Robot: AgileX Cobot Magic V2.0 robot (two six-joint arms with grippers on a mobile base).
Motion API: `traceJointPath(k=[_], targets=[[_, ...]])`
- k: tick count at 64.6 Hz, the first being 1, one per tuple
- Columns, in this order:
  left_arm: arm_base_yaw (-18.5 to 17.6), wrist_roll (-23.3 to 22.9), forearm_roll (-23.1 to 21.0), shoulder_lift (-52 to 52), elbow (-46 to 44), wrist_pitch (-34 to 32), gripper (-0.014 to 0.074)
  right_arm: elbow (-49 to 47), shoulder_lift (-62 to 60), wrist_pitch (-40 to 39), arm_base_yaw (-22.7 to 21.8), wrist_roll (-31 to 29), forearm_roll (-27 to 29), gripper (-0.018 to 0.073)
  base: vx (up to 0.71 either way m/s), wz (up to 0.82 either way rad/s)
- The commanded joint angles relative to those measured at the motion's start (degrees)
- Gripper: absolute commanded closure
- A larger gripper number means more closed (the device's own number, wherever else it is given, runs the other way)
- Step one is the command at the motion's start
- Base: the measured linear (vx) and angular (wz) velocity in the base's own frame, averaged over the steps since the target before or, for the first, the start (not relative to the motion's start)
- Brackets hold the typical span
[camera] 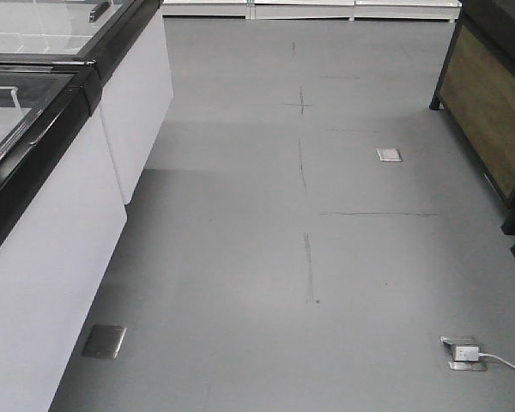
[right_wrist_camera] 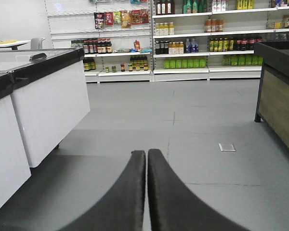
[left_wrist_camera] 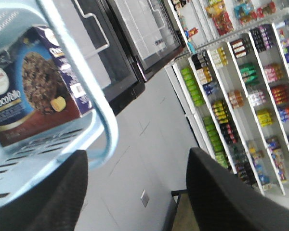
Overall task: Left arm holds basket, right arm returns cookies
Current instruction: 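Lift the light-blue basket by its handle with the left gripper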
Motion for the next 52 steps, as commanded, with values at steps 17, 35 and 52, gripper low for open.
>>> traceJointPath(k=[17, 35, 52], targets=[[1.62, 5.18, -15.42, 6.92, -1.77, 2.69, 0.0098, 0.19, -0.67, -4.31, 0.05, -0.07, -0.54, 0.0567, 0.00, 0.00], [0.85, 12.75, -27.11, 11.29, -1.77, -0.72, 0.0092, 0.19, -0.67, -4.31, 0.05, -0.07, -0.54, 0.0567, 0.00, 0.00], [-2.31, 15.54, -31.40, 15.95, -1.77, -1.56, 0.0092, 0.19, -0.67, -4.31, 0.05, -0.07, -0.54, 0.0567, 0.00, 0.00]])
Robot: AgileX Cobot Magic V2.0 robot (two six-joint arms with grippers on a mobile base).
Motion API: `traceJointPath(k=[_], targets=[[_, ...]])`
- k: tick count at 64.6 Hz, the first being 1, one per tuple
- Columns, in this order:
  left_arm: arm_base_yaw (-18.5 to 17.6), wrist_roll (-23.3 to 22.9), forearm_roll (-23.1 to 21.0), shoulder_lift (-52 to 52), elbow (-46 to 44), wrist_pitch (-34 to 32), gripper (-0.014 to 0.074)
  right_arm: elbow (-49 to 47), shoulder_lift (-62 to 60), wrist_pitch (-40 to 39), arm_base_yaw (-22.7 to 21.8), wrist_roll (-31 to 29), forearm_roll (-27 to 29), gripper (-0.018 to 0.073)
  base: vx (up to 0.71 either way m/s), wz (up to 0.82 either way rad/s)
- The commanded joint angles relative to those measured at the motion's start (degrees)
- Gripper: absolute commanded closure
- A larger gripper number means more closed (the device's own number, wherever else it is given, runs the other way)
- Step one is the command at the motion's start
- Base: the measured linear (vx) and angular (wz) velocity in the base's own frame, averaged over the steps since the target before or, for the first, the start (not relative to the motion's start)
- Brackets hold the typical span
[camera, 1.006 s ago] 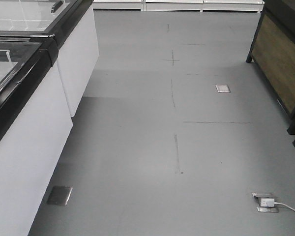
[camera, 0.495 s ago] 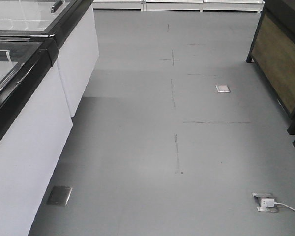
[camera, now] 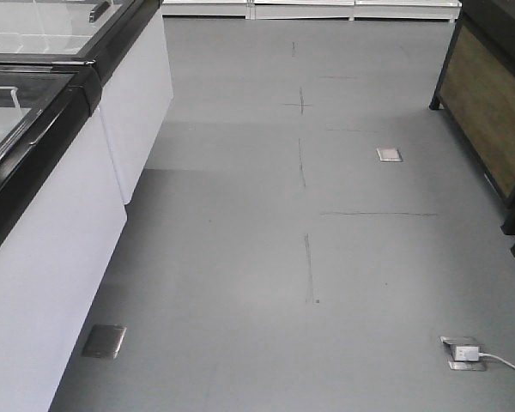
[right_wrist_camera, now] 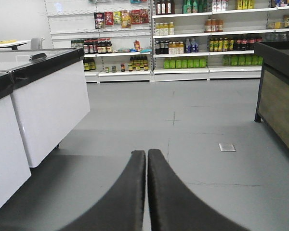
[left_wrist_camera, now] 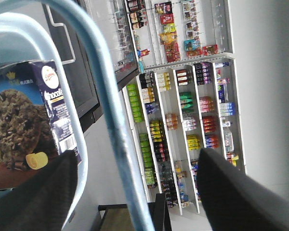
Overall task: Left arm holds basket, right arm returns cookies
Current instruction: 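Lift the light-blue basket by its handle with the left gripper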
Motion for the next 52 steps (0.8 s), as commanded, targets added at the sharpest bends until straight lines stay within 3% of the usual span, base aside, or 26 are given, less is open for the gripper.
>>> traceJointPath(k=[1, 4, 26, 38, 52], targets=[[-1.56, 1.83, -6.58, -0.75, -1.77, 0.38, 0.0092, 0.19, -0.67, -4.31, 0.05, -0.07, -0.54, 0.0567, 0.00, 0.00], [-1.84, 3.11, -8.98, -0.09, -1.77, 0.38, 0.0092, 0.19, -0.67, -4.31, 0.05, -0.07, -0.54, 0.0567, 0.00, 0.00], [-2.18, 2.53, -8.92, 0.40, -2.28, -4.78, 0.0130, 0.19, -0.67, -4.31, 0.05, -0.07, -0.54, 0.0567, 0.00, 0.00], [-2.78, 2.64, -8.92, 0.87, -3.63, -4.64, 0.0264, 0.19, -0.67, -4.31, 0.05, -0.07, -0.54, 0.0567, 0.00, 0.00], [-2.78, 3.09, -8.92, 2.20, -9.28, 0.56, 0.0481, 0.19, -0.67, -4.31, 0.05, -0.07, -0.54, 0.0567, 0.00, 0.00]])
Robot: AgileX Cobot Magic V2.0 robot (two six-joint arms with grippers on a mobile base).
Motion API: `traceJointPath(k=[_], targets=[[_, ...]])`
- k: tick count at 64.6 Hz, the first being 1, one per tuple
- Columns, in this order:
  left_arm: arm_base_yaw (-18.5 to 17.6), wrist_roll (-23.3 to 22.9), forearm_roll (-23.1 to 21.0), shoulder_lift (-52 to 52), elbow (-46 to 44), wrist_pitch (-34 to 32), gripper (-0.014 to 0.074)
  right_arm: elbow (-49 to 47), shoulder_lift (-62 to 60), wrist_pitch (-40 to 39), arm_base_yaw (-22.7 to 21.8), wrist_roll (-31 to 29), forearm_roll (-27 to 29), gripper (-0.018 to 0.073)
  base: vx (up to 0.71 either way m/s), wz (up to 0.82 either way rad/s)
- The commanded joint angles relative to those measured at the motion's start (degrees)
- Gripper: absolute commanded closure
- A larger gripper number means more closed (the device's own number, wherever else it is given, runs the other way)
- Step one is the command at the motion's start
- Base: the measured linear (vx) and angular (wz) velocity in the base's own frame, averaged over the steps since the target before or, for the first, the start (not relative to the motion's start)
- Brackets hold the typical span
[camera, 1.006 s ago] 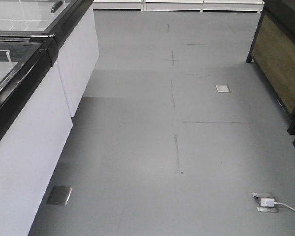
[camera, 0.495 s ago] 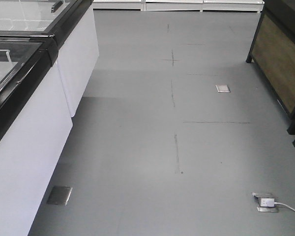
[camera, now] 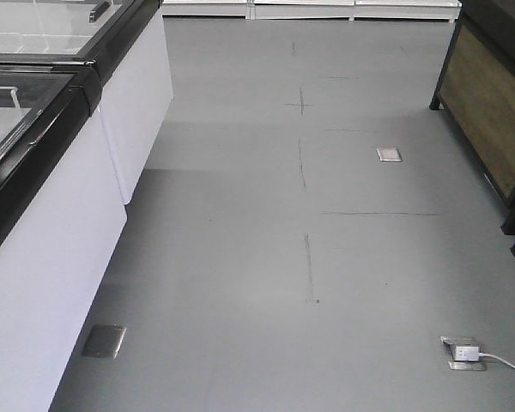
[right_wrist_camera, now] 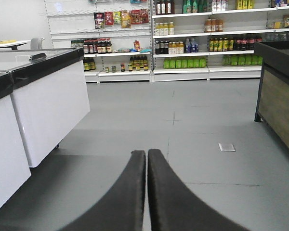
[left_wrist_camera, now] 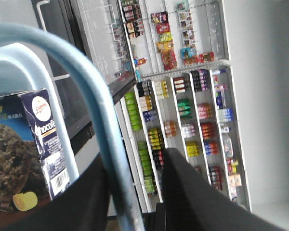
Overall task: Left arm holds basket, right arm returns cookies
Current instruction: 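Lift the light-blue basket by its handle with the left gripper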
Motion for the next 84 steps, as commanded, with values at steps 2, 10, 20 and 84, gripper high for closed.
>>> traceJointPath(k=[2, 10, 20, 84], targets=[[-0.27, 0.53, -6.12, -2.29, -3.94, 3.65, 0.0524, 0.19, -0.67, -4.31, 0.05, -0.07, -0.54, 0.0567, 0.00, 0.00], [-0.40, 0.53, -6.12, -2.29, -5.18, 5.52, 0.0605, 0.19, -0.67, -4.31, 0.05, -0.07, -0.54, 0.0567, 0.00, 0.00], [-1.47, -0.35, -6.12, -2.29, -7.47, 7.18, 0.0605, 0.19, -0.67, -4.31, 0.05, -0.07, -0.54, 0.0567, 0.00, 0.00], [-54.49, 2.37, 5.25, -2.29, -15.68, 7.26, 0.0604, 0.19, -0.67, -4.31, 0.05, -0.07, -0.54, 0.0567, 0.00, 0.00]])
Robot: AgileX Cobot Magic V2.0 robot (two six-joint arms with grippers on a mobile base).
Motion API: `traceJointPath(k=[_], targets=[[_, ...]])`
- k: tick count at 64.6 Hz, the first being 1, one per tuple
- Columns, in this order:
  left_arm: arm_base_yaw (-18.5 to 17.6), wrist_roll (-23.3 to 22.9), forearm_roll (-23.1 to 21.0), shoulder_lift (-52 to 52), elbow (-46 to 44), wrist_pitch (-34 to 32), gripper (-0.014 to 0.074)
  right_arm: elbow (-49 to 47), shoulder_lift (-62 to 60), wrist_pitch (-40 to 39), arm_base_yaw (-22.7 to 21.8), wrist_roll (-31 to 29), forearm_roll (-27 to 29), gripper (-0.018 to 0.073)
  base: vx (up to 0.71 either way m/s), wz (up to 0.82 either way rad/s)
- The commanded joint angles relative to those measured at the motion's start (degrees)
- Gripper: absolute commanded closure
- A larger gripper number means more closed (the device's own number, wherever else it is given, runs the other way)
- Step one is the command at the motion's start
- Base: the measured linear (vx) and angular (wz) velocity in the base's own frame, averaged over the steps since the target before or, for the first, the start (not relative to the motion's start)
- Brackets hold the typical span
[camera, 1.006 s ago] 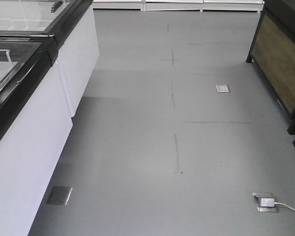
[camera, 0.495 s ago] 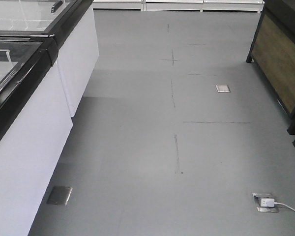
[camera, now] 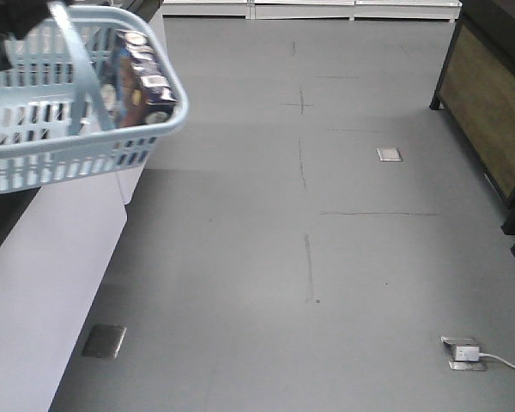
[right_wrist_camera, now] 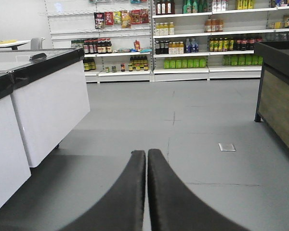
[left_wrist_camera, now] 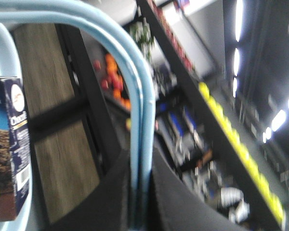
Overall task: Left arm holds basket, right arm returns cookies
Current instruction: 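Lift the light-blue basket by its handle with the left gripper, then hold the basket with the left gripper and drive toward the shelves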
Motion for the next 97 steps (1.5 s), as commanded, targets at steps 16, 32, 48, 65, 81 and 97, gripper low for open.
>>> traceJointPath(k=[16, 32, 48, 65, 81, 97], targets=[[-19.49, 3.96, -4.24, -3.20, 7.35, -7.86, 0.0604, 0.19, -0.67, -4.31, 0.05, -0.07, -0.54, 0.0567, 0.00, 0.00], [-28.92, 12.00, -12.19, -3.20, 21.53, -13.12, 0.0604, 0.19, -0.67, -4.31, 0.05, -0.07, -0.54, 0.0567, 0.00, 0.00], [-36.89, 14.65, -12.19, -3.20, 28.13, -14.13, 0.0604, 0.19, -0.67, -4.31, 0.05, -0.07, -0.54, 0.0567, 0.00, 0.00], [-45.27, 14.28, -12.19, -3.20, 32.04, -20.74, 0.0604, 0.19, -0.67, -4.31, 0.05, -0.07, -0.54, 0.0567, 0.00, 0.00], [-48.11, 13.38, -12.19, -3.31, 32.07, -21.60, 0.0604, 0.19, -0.67, -4.31, 0.05, -0.07, -0.54, 0.0567, 0.00, 0.00], [-48.11, 13.38, -11.97, -3.31, 32.07, -21.88, 0.0604, 0.19, -0.67, -4.31, 0.05, -0.07, -0.54, 0.0567, 0.00, 0.00]])
